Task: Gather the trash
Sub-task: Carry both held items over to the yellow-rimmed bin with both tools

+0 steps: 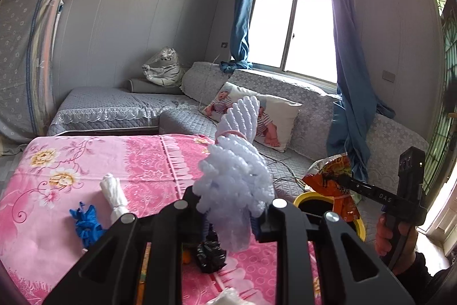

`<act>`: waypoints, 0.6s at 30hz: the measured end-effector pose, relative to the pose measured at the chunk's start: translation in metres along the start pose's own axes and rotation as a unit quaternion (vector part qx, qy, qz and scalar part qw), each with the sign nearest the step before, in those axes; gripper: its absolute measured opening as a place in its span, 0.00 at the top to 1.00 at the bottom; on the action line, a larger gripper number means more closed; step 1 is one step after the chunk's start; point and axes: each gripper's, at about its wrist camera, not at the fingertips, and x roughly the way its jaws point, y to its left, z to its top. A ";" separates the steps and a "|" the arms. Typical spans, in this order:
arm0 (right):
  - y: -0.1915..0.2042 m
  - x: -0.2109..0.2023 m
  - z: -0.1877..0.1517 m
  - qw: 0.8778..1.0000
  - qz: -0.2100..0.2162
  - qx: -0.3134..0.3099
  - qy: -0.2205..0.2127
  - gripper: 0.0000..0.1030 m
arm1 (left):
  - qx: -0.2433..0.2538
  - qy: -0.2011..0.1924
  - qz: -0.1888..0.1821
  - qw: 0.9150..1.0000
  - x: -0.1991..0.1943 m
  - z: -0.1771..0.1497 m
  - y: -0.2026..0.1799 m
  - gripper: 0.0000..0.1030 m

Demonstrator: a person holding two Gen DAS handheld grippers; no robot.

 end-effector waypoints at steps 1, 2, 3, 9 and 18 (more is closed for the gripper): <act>-0.008 -0.006 0.001 1.000 -0.014 0.006 -0.009 0.82 | 0.005 0.004 -0.009 1.000 0.009 0.003 -0.011 0.80; -0.016 -0.011 0.003 0.999 -0.026 0.014 -0.016 0.82 | 0.009 0.006 -0.019 1.000 0.017 0.004 -0.021 0.80; -0.025 -0.016 0.004 0.999 -0.039 0.024 -0.024 0.82 | 0.016 0.009 -0.031 0.999 0.025 0.006 -0.033 0.80; -0.073 -0.041 0.006 0.989 -0.122 0.058 -0.058 0.82 | 0.045 0.041 -0.096 0.994 0.076 0.006 -0.099 0.80; -0.126 -0.058 -0.007 0.972 -0.203 0.103 -0.064 0.82 | 0.039 0.103 -0.151 0.982 0.152 -0.012 -0.151 0.80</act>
